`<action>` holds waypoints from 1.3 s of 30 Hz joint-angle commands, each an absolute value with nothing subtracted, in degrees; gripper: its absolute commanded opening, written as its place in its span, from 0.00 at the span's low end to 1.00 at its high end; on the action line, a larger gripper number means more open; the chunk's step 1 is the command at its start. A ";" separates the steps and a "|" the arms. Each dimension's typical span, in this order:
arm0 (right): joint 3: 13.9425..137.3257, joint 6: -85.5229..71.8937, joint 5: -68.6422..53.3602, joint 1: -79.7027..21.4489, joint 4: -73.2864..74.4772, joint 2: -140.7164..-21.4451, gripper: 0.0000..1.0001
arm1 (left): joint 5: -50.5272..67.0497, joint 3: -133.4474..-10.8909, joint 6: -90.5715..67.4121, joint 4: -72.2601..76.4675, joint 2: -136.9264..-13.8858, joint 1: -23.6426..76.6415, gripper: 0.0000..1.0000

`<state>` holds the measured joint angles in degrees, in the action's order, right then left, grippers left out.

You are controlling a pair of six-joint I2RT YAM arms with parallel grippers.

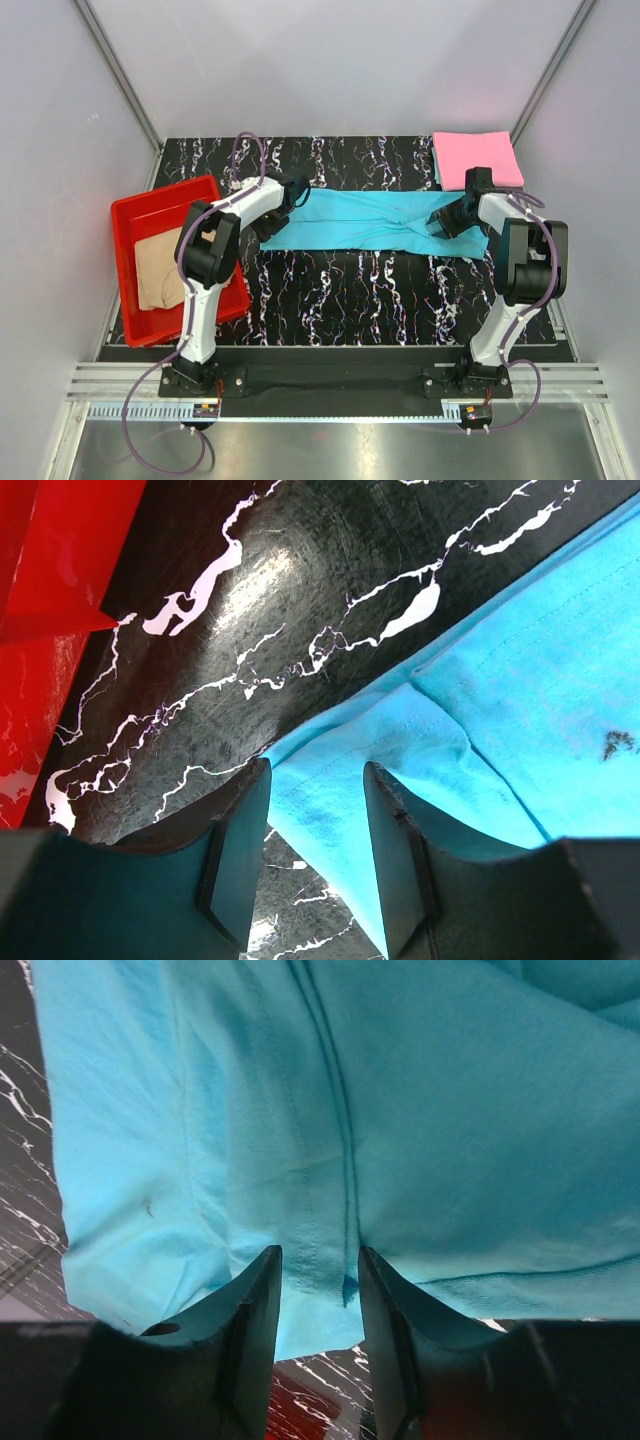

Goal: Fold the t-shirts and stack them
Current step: Fold the tshirt

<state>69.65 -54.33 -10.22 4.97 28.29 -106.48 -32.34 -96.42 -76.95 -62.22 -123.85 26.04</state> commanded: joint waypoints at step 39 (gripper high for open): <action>96.48 -33.15 -9.52 -1.76 36.64 -119.97 0.29 | -34.19 -96.42 -76.47 -62.23 -121.55 26.10 0.47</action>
<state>91.70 -38.68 -12.78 -1.54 31.51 -120.20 -32.12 -95.66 -76.75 -61.28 -122.93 26.04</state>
